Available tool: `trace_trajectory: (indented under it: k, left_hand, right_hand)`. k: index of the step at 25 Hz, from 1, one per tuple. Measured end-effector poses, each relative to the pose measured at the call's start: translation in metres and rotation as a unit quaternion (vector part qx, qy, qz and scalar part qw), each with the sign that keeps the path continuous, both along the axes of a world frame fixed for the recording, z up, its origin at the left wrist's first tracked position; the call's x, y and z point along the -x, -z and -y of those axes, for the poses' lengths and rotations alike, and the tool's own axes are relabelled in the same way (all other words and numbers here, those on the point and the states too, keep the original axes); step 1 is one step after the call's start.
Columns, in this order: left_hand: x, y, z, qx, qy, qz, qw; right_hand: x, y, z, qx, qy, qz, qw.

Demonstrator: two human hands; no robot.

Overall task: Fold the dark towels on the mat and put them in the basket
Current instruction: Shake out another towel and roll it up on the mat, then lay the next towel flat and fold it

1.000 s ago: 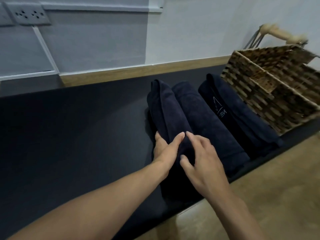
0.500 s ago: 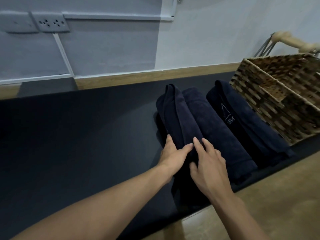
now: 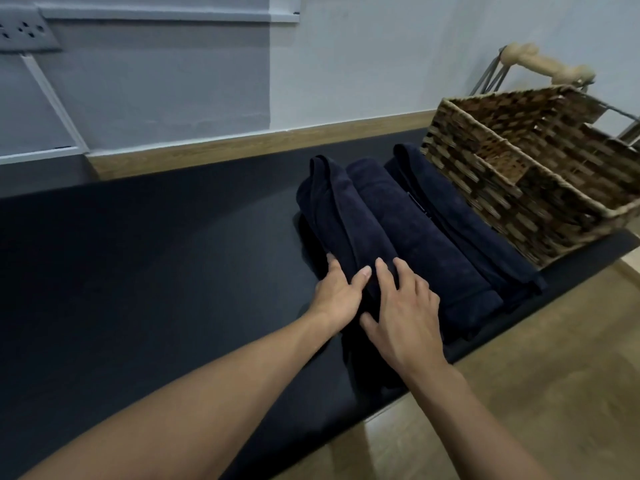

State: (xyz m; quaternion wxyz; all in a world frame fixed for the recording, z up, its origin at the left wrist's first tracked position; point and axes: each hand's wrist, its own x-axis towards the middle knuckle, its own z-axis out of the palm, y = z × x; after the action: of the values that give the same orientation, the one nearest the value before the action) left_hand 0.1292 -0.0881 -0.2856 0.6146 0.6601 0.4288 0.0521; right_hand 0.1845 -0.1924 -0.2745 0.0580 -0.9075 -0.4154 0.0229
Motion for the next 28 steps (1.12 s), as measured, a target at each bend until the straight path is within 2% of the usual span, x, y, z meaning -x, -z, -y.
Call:
trace_trajectory:
  k: [3, 10, 14, 19, 21, 23, 26, 28]
  left_hand:
    - [0.006, 0.001, -0.009, -0.049, 0.047, -0.044, 0.997]
    - [0.024, -0.011, 0.007, -0.047, 0.074, -0.054, 0.995]
    - [0.039, -0.022, 0.005, -0.115, 0.047, -0.04, 0.991]
    - [0.068, -0.034, 0.004, -0.122, 0.042, -0.029, 0.991]
    - [0.096, -0.04, -0.01, -0.141, 0.021, -0.023, 0.99]
    - [0.138, -0.044, -0.034, -0.182, -0.026, -0.025, 0.983]
    - [0.217, -0.047, -0.069, -0.202, -0.136, -0.014, 0.97]
    - [0.28, -0.05, -0.086, -0.206, -0.202, -0.037, 0.957]
  right_hand:
    - [0.005, 0.002, 0.0, 0.005, 0.0, 0.015, 1.0]
    - [0.013, -0.017, -0.001, 0.043, -0.002, 0.031, 0.999]
    - [0.024, -0.024, -0.006, 0.025, -0.029, 0.047, 0.998]
    - [0.048, -0.037, -0.026, 0.015, -0.067, 0.066, 0.995]
    - [0.071, -0.042, -0.042, 0.003, -0.105, 0.057, 0.993]
    - [0.11, -0.049, -0.067, -0.027, -0.182, 0.04, 0.982]
    - [0.18, -0.059, -0.112, -0.032, -0.312, -0.027, 0.949]
    - [0.23, -0.064, -0.145, -0.036, -0.372, -0.061, 0.925]
